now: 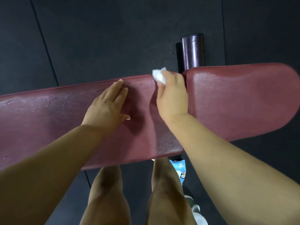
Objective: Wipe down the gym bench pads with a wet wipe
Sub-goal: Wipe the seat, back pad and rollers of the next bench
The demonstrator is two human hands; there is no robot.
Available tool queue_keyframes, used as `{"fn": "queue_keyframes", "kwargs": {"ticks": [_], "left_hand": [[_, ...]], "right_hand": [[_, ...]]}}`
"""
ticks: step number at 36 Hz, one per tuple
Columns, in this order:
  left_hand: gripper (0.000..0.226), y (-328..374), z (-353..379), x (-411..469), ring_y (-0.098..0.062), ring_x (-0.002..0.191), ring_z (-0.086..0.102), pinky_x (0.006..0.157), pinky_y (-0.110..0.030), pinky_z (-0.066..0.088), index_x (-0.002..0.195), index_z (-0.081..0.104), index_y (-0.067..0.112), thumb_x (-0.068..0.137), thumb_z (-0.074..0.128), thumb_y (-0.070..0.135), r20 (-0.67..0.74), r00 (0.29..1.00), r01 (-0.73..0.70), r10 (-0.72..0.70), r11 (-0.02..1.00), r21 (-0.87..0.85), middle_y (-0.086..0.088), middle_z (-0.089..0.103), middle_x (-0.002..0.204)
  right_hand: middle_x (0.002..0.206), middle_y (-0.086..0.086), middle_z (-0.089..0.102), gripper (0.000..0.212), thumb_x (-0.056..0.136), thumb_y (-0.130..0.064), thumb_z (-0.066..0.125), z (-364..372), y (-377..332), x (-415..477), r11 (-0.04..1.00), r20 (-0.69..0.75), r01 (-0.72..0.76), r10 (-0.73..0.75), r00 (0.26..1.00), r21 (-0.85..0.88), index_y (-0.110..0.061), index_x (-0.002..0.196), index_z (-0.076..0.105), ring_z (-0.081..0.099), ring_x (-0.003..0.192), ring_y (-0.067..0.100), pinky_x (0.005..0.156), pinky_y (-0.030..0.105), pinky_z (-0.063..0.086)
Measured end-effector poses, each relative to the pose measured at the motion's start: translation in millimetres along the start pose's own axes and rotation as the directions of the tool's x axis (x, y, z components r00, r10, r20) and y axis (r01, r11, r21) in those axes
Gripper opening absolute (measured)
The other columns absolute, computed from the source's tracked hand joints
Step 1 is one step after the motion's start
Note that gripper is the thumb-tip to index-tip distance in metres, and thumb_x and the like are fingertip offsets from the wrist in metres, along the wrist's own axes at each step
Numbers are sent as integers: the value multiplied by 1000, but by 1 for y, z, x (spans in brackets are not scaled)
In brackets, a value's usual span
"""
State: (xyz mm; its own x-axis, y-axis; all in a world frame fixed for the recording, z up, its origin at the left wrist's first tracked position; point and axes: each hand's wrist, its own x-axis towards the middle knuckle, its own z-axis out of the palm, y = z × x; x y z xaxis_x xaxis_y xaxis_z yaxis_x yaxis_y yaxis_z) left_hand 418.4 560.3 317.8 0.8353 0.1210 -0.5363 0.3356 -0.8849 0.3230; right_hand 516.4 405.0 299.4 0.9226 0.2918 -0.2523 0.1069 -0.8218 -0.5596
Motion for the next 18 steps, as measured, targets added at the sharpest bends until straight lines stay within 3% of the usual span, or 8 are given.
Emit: {"fn": "queue_keyframes", "kwargs": {"ticks": [3,4,7,9,11,15,16,18], "left_hand": [[94,-20,-3,-6,-26,145,10,113,-44,25,147,28,8,71,79,31,25,1000,11,-12,999,44,-8,9,158],[96,-25,-4,-7,-23,146,5,114,-42,23,148,23,9,73,78,32,59,998,-4,1,998,59,-5,4,159],[97,-33,-10,-7,-15,146,-4,113,-39,25,151,14,15,77,74,34,139,990,-42,31,996,73,3,-9,159],[95,-32,-12,-7,-11,145,-8,110,-40,30,151,11,19,80,71,36,162,987,-38,25,996,78,8,-15,157],[92,-30,-10,-7,-12,145,-8,107,-41,34,151,11,19,81,70,34,150,988,-37,26,997,74,9,-15,157],[90,-33,-2,-9,-20,146,-2,116,-37,19,150,17,13,80,71,29,96,992,-81,77,996,45,2,-8,158],[90,-35,-1,-9,-21,146,-2,117,-36,17,150,17,13,80,71,29,90,992,-92,88,995,41,1,-7,159],[89,-37,0,-9,-21,146,-4,118,-35,13,150,16,12,81,70,30,82,991,-110,106,993,43,0,-8,159]], "right_hand": [[104,-9,55,24,97,-20,44,14,-17,-30,962,366,269,-231,901,-55,-17,116,59,53,95,22,78,33,42],[92,-19,52,19,98,-30,42,15,-22,-35,943,420,328,-275,865,-59,-20,102,58,52,88,15,71,29,37],[83,-10,50,31,95,-48,42,6,-14,-28,892,380,425,-344,858,-153,-19,91,52,46,77,15,66,33,33],[97,-3,51,30,94,-40,44,-5,2,-16,978,258,176,-144,955,-108,-23,111,60,44,81,11,76,31,42],[114,10,49,34,94,-20,47,-19,16,-8,991,52,20,-13,999,-134,-22,126,58,50,89,23,80,28,40],[119,17,47,35,95,-12,47,-4,18,-20,946,-237,-312,286,928,-81,-12,129,54,55,91,31,80,28,42],[116,17,48,36,94,-10,48,5,11,-26,939,-252,-335,307,918,-77,-12,129,55,56,90,31,80,29,43],[109,14,49,35,91,-11,49,25,-3,-46,977,-130,-191,178,975,-96,-12,126,55,53,87,30,81,35,45]]}}
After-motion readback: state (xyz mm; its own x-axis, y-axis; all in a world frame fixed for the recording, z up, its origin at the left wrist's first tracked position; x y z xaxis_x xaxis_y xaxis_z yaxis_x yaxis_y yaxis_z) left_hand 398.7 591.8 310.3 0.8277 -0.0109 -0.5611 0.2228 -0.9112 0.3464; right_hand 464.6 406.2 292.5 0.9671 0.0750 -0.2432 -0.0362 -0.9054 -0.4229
